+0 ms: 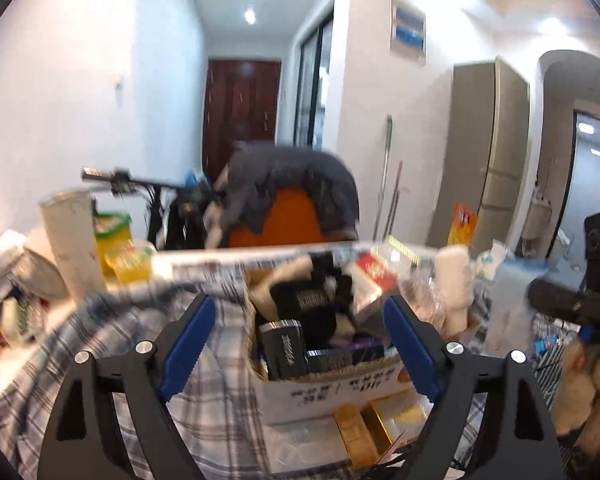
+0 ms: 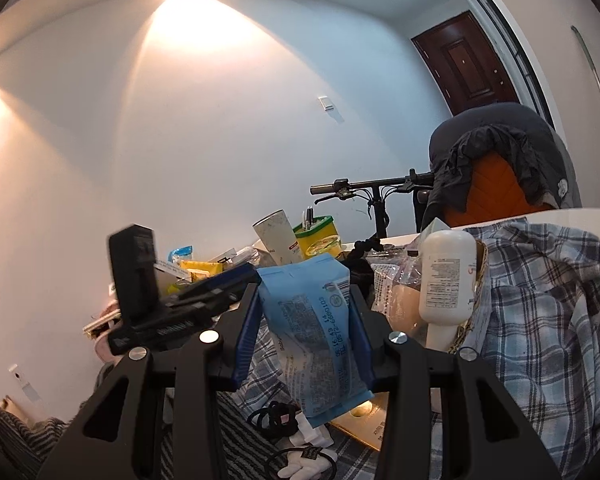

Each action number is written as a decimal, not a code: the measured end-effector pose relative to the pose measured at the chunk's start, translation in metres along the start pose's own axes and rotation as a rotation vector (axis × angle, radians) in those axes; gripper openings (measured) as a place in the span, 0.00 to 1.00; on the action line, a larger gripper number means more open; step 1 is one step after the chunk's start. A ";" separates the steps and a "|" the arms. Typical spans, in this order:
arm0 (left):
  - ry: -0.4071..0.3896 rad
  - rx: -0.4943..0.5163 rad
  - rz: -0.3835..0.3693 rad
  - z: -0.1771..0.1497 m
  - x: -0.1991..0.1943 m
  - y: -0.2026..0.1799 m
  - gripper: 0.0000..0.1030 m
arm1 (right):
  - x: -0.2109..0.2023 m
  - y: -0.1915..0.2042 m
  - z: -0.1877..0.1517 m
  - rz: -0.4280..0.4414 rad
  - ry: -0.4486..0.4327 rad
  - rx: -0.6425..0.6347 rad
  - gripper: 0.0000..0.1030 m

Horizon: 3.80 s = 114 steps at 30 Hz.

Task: Organize objects
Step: 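Lift the blue packet toward the box while the left carries the ZEESEA item over it, then open the left gripper over the box while the right releases the blue packet into it, then reach down and grasp the grey printed packet with the left gripper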

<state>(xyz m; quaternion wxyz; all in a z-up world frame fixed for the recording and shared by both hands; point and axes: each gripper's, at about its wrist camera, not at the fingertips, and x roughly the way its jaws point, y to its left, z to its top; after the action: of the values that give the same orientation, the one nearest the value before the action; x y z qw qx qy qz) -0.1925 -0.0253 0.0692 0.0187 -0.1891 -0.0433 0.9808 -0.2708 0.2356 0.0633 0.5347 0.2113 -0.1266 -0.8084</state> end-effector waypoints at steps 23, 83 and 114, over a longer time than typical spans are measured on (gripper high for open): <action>0.084 -0.125 0.060 -0.029 -0.027 0.054 0.85 | 0.145 0.066 0.019 -0.445 0.321 -0.627 0.40; 0.406 -0.067 0.000 -0.058 0.025 0.035 0.85 | 0.043 0.022 -0.026 -0.358 0.099 -0.135 1.00; 0.691 0.023 -0.007 -0.077 0.098 -0.007 0.67 | 0.047 0.023 -0.027 -0.380 0.130 -0.162 1.00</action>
<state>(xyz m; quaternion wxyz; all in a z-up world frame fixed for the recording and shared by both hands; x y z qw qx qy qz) -0.2547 -0.0069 -0.0371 0.0378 -0.5097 -0.0242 0.8592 -0.2549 0.1843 0.0400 0.3948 0.2395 0.0156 -0.8869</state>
